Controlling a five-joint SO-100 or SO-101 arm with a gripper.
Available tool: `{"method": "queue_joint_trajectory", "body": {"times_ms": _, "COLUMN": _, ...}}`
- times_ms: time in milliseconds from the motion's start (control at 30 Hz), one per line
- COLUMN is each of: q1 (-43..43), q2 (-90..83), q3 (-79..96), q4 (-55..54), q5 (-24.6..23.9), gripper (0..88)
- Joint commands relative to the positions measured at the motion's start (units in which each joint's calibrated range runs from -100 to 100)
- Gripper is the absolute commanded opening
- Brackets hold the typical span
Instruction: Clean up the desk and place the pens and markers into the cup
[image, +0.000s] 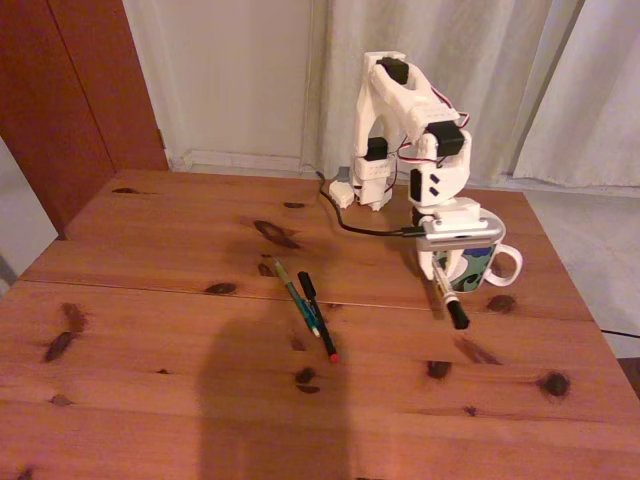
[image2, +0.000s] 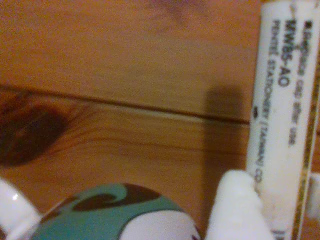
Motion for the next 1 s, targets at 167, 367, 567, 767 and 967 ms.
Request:
{"method": "queue_joint_trajectory", "body": {"times_ms": 167, "q1": -0.9, "q2": -3.6, "q3": -0.4, "q4": -0.5, "q5": 0.1, "gripper": 0.8}}
{"method": "queue_joint_trajectory", "body": {"times_ms": 367, "q1": 5.1, "q2": -3.1, "q3": -0.7, "q4": -0.6, "q5": 0.4, "gripper": 0.8}}
{"method": "queue_joint_trajectory", "body": {"times_ms": 567, "q1": 13.2, "q2": -3.7, "q3": -1.2, "q4": -0.9, "q5": 2.4, "gripper": 0.8}}
{"method": "queue_joint_trajectory", "body": {"times_ms": 767, "q1": 17.7, "q2": -12.8, "q3": -0.9, "q4": -0.9, "q5": 2.5, "gripper": 0.8}}
{"method": "queue_joint_trajectory", "body": {"times_ms": 967, "q1": 18.6, "q2": -29.6, "q3": 4.4, "q4": -0.9, "q5": 1.9, "gripper": 0.8}}
